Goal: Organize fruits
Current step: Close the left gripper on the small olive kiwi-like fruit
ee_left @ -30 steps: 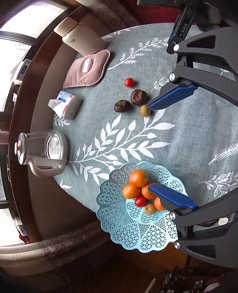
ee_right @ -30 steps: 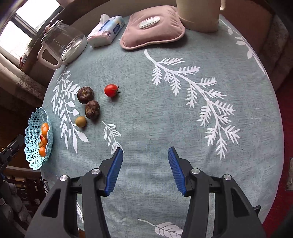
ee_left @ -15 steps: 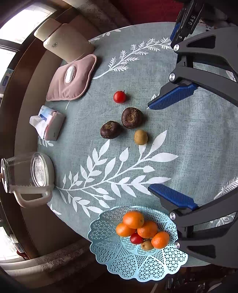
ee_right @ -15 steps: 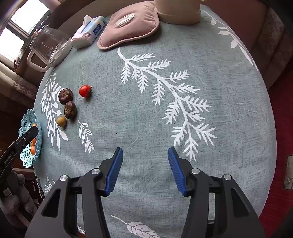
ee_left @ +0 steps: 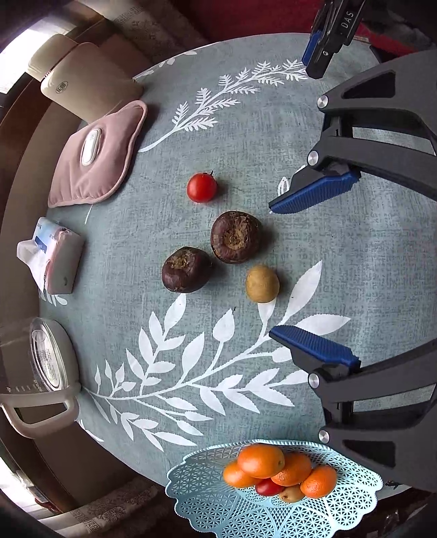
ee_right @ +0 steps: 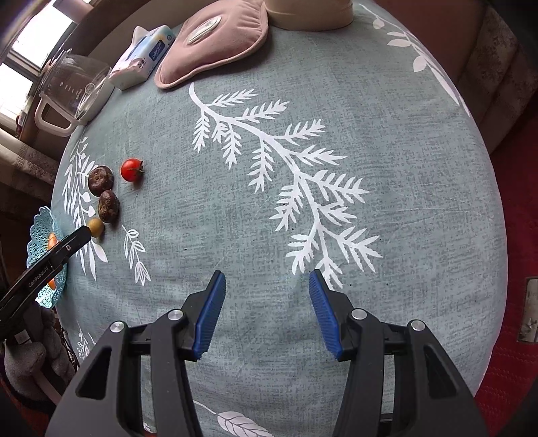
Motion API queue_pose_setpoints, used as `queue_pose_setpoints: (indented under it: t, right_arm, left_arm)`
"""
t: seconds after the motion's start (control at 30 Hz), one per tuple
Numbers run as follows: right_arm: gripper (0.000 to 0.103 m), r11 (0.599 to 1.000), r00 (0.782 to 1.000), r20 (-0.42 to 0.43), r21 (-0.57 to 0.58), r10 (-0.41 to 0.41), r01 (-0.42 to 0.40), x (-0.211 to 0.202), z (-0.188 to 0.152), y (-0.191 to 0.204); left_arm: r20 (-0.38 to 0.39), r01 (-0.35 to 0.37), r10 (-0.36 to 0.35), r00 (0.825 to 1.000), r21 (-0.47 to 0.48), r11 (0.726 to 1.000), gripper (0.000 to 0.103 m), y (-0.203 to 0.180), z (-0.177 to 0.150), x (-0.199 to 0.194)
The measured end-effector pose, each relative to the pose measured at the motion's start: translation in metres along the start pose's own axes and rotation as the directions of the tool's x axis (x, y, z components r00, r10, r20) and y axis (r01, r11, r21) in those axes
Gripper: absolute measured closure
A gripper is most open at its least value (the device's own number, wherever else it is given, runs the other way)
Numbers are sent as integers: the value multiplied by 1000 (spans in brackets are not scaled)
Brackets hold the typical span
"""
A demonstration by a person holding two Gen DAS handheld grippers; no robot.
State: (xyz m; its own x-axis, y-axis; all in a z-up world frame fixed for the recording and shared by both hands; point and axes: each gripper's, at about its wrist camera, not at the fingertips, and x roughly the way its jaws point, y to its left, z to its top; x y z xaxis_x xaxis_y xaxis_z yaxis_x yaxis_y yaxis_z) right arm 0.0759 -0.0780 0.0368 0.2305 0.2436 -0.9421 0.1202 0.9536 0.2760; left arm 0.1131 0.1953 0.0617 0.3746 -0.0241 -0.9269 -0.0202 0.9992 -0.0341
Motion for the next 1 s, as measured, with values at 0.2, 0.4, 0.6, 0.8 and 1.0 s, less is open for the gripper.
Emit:
queue_pose_setpoints:
  t: [0.2, 0.4, 0.6, 0.8, 1.0]
  right_arm:
    - [51, 1000, 1000, -11, -7, 4, -4, 5, 5, 3]
    - [51, 1000, 1000, -20, -26, -1, 1, 10, 9, 7]
    - [51, 999, 1000, -27, -38, 0, -1, 14, 12, 13]
    - [51, 998, 1000, -23, -61, 3, -4, 15, 12, 24]
    - [51, 998, 1000, -23, -69, 7, -9, 16, 11, 32]
  left_arm:
    - [-22, -6, 6, 1000, -1, 1000, 46, 4, 8, 15]
    - [-41, -3, 3, 999, -9, 1000, 61, 8, 11, 27]
    - [-43, 14, -15, 999, -9, 1000, 75, 9, 9, 27]
    - [-31, 32, -32, 999, -9, 999, 75, 9, 8, 18]
    - [-2, 56, -56, 998, -9, 998, 75, 11, 7, -3]
